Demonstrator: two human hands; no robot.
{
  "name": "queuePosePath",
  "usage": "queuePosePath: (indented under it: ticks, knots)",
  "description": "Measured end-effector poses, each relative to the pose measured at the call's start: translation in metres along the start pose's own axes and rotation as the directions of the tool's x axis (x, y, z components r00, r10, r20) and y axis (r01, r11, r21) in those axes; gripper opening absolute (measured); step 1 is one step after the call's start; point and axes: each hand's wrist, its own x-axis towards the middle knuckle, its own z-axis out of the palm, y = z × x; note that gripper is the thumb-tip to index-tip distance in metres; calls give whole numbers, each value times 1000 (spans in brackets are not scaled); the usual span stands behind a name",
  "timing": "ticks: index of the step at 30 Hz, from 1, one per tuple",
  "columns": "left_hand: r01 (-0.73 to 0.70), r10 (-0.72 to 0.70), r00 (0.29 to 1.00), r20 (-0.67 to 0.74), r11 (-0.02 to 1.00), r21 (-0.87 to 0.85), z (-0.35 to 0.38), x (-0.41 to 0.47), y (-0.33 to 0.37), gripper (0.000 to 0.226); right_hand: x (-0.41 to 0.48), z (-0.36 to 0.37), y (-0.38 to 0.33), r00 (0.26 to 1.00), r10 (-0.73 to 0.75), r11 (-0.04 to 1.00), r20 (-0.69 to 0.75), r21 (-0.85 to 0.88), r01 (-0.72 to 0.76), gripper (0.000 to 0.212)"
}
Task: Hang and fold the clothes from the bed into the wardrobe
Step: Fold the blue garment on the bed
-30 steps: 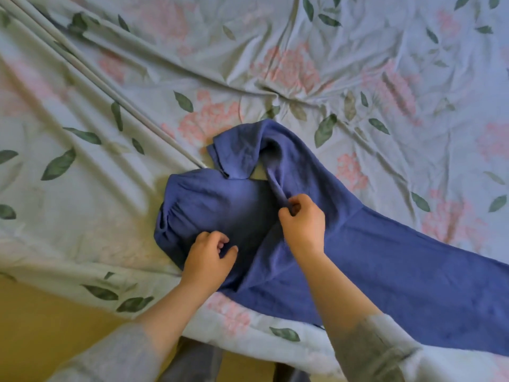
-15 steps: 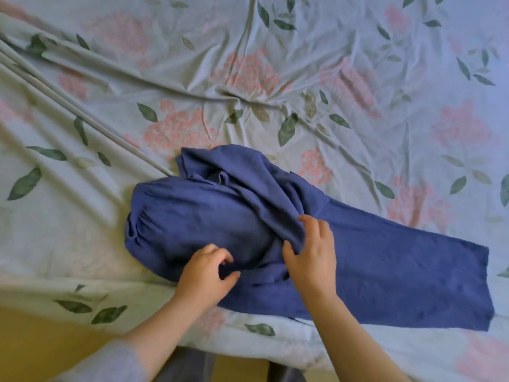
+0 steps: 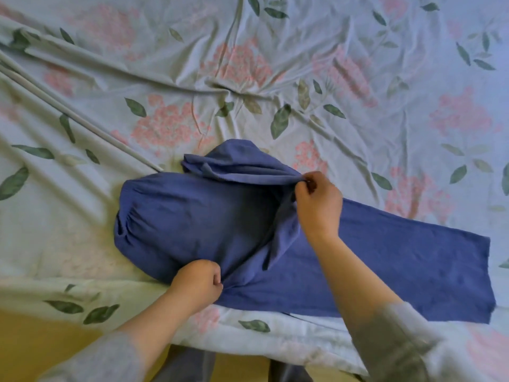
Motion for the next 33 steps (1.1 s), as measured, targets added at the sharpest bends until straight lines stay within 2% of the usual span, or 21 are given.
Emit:
queuePosePath:
  ticks: [2, 3, 4, 6, 7, 8, 10, 12, 15, 17, 19, 21, 23, 24, 26, 27, 28, 30, 31, 33]
  knots:
    - [21, -21, 1000, -3, 999, 33, 0, 1, 3, 30, -17, -33, 27, 955, 173, 980, -240, 140, -142, 12]
    - [28, -28, 1000, -9, 999, 43, 0, 2, 5, 31, -25, -47, 45, 891, 309, 947, -333, 198, -254, 12]
    - [39, -38, 999, -13, 998, 55, 0, 2, 8, 31, -32, -59, 65, 806, 465, 883, -365, 258, -392, 14]
    - [66, -66, 998, 1, 994, 91, -3, 2, 13, 30, -50, -73, 102, 623, 750, 659, -222, 328, -677, 25]
    - [73, -76, 997, 21, 992, 102, -6, 2, 15, 29, -60, -77, 114, 561, 819, 568, -124, 314, -760, 29]
    - [73, -78, 996, 46, 992, 103, -8, 3, 18, 27, -69, -80, 123, 537, 841, 531, -69, 290, -796, 30]
    - [59, -66, 995, 80, 994, 96, -13, 3, 27, 29, -78, -81, 127, 604, 788, 614, -120, 219, -758, 45]
    - [7, -10, 999, 39, 997, 79, -15, 3, 41, 39, -77, -83, 121, 734, 641, 766, -223, 141, -627, 68]
    - [-194, 196, 978, -74, 980, 38, -9, 5, 75, 42, -58, -84, 119, 894, 375, 906, -245, -111, -410, 77]
    - [-311, 311, 944, -113, 950, 15, -1, 8, 100, 41, -42, -83, 122, 980, 187, 900, -75, -387, -201, 66]
    - [-369, 376, 919, -117, 926, 74, 10, 11, 120, 43, -29, -80, 127, 980, 98, 799, 173, -600, 26, 50]
    - [-366, 386, 919, -76, 910, 194, 22, 15, 133, 48, -17, -80, 132, 965, 59, 743, 256, -657, 129, 31]
    - [-316, 340, 940, -34, 902, 294, 33, 17, 138, 52, -9, -86, 138, 981, 12, 808, 196, -579, 106, 11]
    - [-292, 322, 946, -39, 898, 330, 36, 18, 139, 50, -6, -90, 141, 993, 4, 861, 119, -506, 57, 10]
    - [-255, 301, 951, -73, 894, 368, 39, 17, 138, 40, -6, -106, 148, 988, 101, 965, -116, -230, -126, 15]
    - [-243, 295, 952, -87, 895, 373, 39, 16, 139, 36, -11, -117, 153, 951, 200, 975, -237, -44, -216, 20]
    - [-240, 294, 951, -93, 894, 377, 40, 16, 140, 33, -17, -128, 160, 889, 317, 948, -330, 119, -294, 24]
    - [-246, 297, 951, -82, 893, 376, 39, 15, 140, 31, -34, -150, 177, 723, 555, 827, -412, 367, -426, 29]
    - [-252, 300, 951, -69, 888, 385, 40, 14, 140, 30, -41, -161, 189, 627, 669, 736, -400, 475, -482, 29]
    - [-263, 305, 952, -37, 871, 414, 41, 12, 138, 29, -56, -177, 215, 476, 842, 512, -252, 648, -564, 27]
